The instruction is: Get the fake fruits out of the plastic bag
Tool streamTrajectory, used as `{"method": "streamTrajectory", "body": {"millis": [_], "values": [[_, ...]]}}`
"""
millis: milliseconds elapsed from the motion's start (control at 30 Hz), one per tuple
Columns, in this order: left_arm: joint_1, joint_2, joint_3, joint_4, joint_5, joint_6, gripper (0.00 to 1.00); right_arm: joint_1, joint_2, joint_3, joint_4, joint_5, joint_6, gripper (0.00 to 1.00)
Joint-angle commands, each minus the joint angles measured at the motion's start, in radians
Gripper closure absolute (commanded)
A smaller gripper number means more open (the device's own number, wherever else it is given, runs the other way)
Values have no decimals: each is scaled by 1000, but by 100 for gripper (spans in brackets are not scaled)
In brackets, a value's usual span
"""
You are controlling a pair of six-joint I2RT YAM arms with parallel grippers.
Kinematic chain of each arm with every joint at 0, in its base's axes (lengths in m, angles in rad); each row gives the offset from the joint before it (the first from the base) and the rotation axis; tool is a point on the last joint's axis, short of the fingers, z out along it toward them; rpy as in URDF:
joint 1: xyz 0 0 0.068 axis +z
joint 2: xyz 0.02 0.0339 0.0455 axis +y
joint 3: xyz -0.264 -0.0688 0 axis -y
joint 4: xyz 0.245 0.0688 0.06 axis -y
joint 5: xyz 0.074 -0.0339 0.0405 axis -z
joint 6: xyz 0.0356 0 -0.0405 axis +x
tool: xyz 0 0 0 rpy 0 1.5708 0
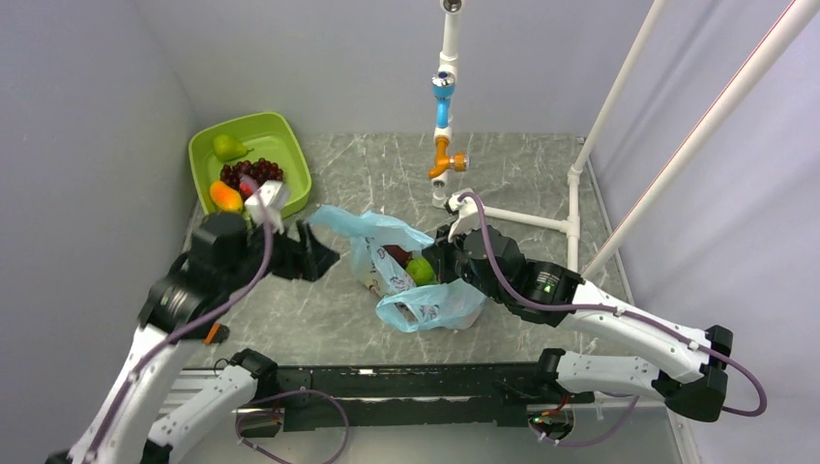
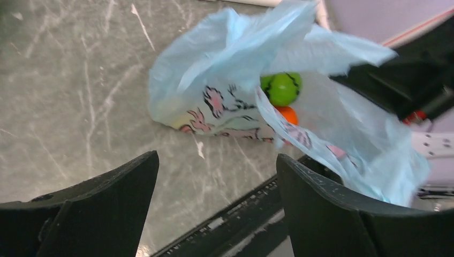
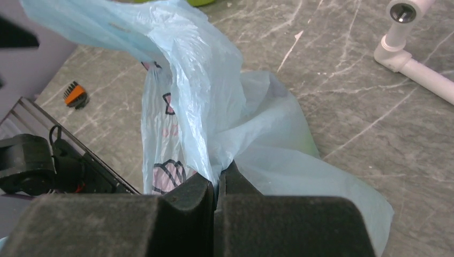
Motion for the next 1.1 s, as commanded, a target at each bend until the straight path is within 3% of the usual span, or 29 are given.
{"method": "streamTrajectory", "body": {"millis": [0, 100, 167, 200, 267, 400, 600, 733, 900, 1067], "values": [[1, -247, -156, 46, 89, -233, 12, 4, 0, 2, 138, -23, -12, 100], [2, -393, -290, 146, 109, -429, 12, 4, 6, 11, 150, -26, -20, 100], [1, -476, -442, 320, 174, -620, 13, 4, 9, 13, 150, -27, -20, 100], [1, -498, -504, 442, 212, -686, 13, 4, 9, 12, 151, -28, -19, 100], [0, -496, -576, 536, 250, -759, 11, 3, 7, 10, 150, -30, -12, 100], [-28, -385, -557, 514, 244, -759, 9, 4, -14, -15, 171, -35, -2, 100], [-301, -246, -610, 721, -66, -844, 6, 4, -6, -3, 161, -35, 0, 100], [-359, -41, -504, 697, -88, -810, 11, 4, -10, -7, 174, -39, 3, 100], [-366, 68, -457, 685, -187, -793, 27, 5, -20, -11, 171, -39, 6, 100], [-366, 105, -430, 698, -255, -722, 66, -1, -38, -34, 149, 57, 2, 100]]}}
